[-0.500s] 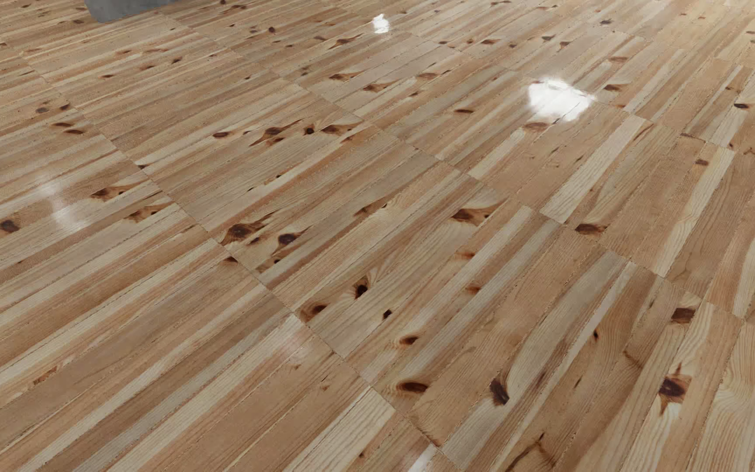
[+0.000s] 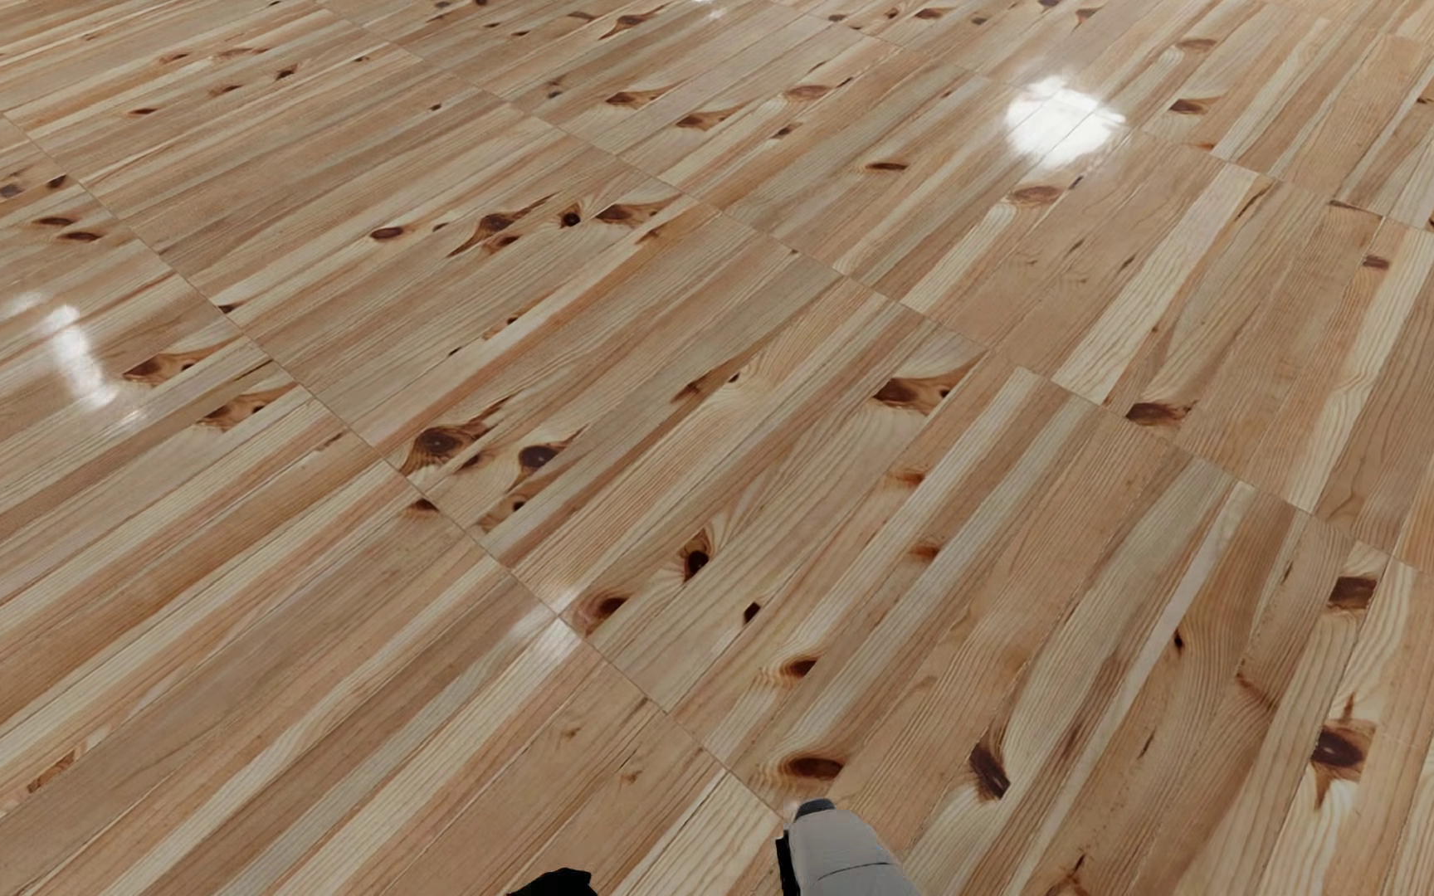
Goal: Approach the armchair
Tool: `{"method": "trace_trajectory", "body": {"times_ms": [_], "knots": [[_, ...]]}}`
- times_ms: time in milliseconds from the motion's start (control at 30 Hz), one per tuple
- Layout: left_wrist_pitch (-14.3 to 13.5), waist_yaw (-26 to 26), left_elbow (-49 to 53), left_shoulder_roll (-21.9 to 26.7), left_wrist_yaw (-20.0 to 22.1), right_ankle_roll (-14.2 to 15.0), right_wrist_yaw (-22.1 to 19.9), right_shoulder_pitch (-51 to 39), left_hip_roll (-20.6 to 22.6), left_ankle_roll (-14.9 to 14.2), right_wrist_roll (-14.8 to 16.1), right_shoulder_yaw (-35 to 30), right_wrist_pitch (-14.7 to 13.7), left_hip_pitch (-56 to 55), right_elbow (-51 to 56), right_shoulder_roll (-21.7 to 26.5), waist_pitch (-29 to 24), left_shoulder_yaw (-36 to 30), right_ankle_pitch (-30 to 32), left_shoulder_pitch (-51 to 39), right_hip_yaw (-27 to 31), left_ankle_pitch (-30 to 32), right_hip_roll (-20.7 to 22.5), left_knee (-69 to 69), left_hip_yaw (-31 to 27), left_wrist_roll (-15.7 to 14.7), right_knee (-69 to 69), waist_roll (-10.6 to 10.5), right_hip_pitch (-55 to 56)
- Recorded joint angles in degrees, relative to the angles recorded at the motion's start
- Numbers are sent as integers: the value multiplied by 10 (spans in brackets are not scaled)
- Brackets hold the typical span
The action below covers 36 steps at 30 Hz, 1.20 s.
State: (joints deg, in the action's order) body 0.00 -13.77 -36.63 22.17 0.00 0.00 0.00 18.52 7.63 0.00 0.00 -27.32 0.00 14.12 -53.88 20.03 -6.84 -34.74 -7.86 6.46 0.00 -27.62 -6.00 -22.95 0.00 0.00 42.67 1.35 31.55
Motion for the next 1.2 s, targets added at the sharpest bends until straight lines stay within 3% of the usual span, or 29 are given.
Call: {"method": "trace_trajectory", "body": {"times_ms": [100,133,200,233,300,367,400,467,533,567,633,667,733,767,800,833,867,933,1033,1133,1167,1200], "knots": [[0,-23,-4,-1,0,0,0,-1,-9,0,0,-28,0,56,-25,1,2,-24,-4,-23,0,-13,-8,4,0,0,-50,0,40],[0,-31,-30,-1,0,0,0,8,-17,0,0,-14,0,73,-30,-2,5,-1,-14,-19,0,0,-9,2,0,0,-25,1,48],[0,-53,-55,-9,0,0,0,7,-31,0,0,-8,0,70,-44,0,15,-25,-22,3,0,90,-6,-41,0,0,45,-12,58],[0,-50,-85,-14,0,0,0,4,-49,0,0,-18,0,62,-57,0,14,-36,-40,8,0,176,11,-95,0,0,77,-24,41],[0,-21,-135,-17,0,0,0,-6,-51,0,0,-17,0,-28,-56,-6,16,-49,-84,28,0,348,33,-297,0,0,89,-11,-15],[0,24,-138,-11,0,0,0,-16,-54,0,0,-14,0,-149,-18,-7,-1,-46,-118,53,0,344,56,-510,0,0,66,-2,-100],[0,58,-136,-14,0,0,0,-22,-45,0,0,-16,0,-211,2,-7,0,-30,-125,69,0,333,55,-545,0,0,40,7,-148],[0,121,-149,-9,0,0,0,-35,-30,0,0,6,0,-316,46,-4,-11,-50,-114,75,0,352,55,-449,0,0,-39,25,-255],[0,174,-137,-3,0,0,0,-43,-30,0,0,9,0,-380,88,5,-9,-39,-126,99,0,423,47,-235,0,0,-109,38,-357],[0,195,-135,-3,0,0,0,-51,-33,0,0,14,0,-407,109,12,-3,-37,-139,102,0,393,44,-137,0,0,-130,40,-397],[0,223,-128,2,0,0,0,-72,-41,0,0,15,0,-443,129,23,2,-38,-169,111,0,180,36,-42,0,0,-143,43,-467],[0,235,-129,0,0,0,0,-86,-59,0,0,22,0,-448,131,22,5,-28,-166,109,0,177,36,-65,0,0,-136,46,-472],[0,266,-139,-3,0,0,0,-76,-45,0,0,43,0,-491,113,15,7,-33,-107,113,0,391,14,-113,0,0,-84,54,-496],[0,254,-154,-5,0,0,0,-70,-22,0,0,46,0,-492,91,3,14,-34,-18,115,0,442,-10,-158,0,0,-22,73,-483],[0,230,-165,-7,0,0,0,-57,-1,0,0,40,0,-470,68,1,19,-48,74,109,0,439,-13,-184,0,0,75,74,-452],[0,209,-168,-10,0,0,0,-49,25,0,0,21,0,-443,57,4,25,-50,116,102,0,423,-23,-193,0,0,194,74,-387],[0,188,-176,-19,0,0,0,-32,46,0,0,30,0,-401,62,1,27,-13,68,97,0,385,-39,-184,0,0,300,80,-322],[0,129,-164,-13,0,0,0,-21,44,0,0,12,0,-267,45,2,16,-10,-61,73,0,297,-17,-126,0,0,351,55,-220],[0,29,-75,13,0,0,0,2,12,0,0,19,0,-93,38,10,9,-3,-72,49,0,164,-9,-38,0,0,162,19,-112],[0,-12,-23,31,0,0,0,16,-4,0,0,26,0,14,32,7,25,35,-15,9,0,54,-26,-6,0,0,-111,19,-48],[0,-22,-23,33,0,0,0,18,-8,0,0,22,0,39,24,8,33,34,141,-5,0,48,-40,-8,0,0,-328,21,-36],[0,-39,-21,30,0,0,0,22,-28,0,0,26,0,66,18,8,30,50,18,-9,0,65,-46,-17,0,0,-141,16,-23]]}}
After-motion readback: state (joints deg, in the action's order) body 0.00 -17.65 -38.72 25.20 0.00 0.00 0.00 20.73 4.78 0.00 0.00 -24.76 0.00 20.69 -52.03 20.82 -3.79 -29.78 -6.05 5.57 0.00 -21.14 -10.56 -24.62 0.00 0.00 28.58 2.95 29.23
